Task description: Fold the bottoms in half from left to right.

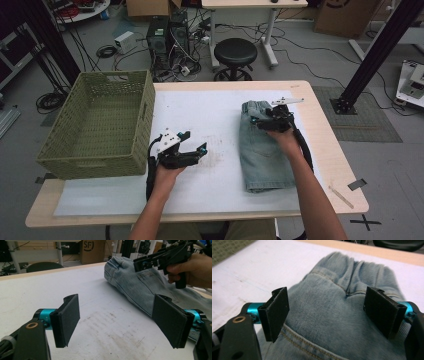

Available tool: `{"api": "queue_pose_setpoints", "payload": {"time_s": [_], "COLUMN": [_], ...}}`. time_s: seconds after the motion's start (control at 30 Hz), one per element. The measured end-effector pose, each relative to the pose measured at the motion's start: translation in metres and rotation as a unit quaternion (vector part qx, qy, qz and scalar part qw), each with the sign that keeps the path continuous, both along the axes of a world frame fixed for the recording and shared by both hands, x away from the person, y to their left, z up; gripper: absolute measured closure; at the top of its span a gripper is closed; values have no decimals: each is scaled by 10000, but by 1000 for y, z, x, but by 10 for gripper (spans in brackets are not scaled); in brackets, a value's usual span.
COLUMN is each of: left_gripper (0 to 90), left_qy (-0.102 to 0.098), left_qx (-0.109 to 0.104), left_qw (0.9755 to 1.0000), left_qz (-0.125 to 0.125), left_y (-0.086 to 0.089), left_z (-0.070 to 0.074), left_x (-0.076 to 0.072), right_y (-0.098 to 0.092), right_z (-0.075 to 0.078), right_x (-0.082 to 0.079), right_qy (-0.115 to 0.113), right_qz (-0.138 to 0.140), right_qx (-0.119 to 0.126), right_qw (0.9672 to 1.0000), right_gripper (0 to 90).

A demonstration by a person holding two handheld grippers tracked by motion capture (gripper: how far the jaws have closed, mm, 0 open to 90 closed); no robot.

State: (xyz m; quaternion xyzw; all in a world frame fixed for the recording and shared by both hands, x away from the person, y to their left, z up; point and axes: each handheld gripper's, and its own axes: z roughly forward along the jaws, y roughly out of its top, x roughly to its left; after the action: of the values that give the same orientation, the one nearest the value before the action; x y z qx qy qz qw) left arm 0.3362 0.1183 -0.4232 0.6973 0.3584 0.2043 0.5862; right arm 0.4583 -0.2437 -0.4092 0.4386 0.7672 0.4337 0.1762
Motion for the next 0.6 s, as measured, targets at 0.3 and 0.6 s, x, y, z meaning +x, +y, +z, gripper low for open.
{"api": "queue_pose_setpoints", "payload": {"time_s": [0.3, 0.6], "left_gripper": [230, 230], "left_qy": [135, 186], "left_qx": [121, 150], "left_qw": [9998, 9997], "left_qz": [21, 17], "left_y": [-1, -2], "left_z": [-3, -6], "left_x": [0, 1], "right_y": [7, 8], "right_z": [-27, -31], "right_x": [7, 7], "right_qy": [249, 254], "right_qz": [-232, -280], "right_qx": [-621, -788], "right_qw": [9975, 9962], "right_gripper": [266, 266]}}
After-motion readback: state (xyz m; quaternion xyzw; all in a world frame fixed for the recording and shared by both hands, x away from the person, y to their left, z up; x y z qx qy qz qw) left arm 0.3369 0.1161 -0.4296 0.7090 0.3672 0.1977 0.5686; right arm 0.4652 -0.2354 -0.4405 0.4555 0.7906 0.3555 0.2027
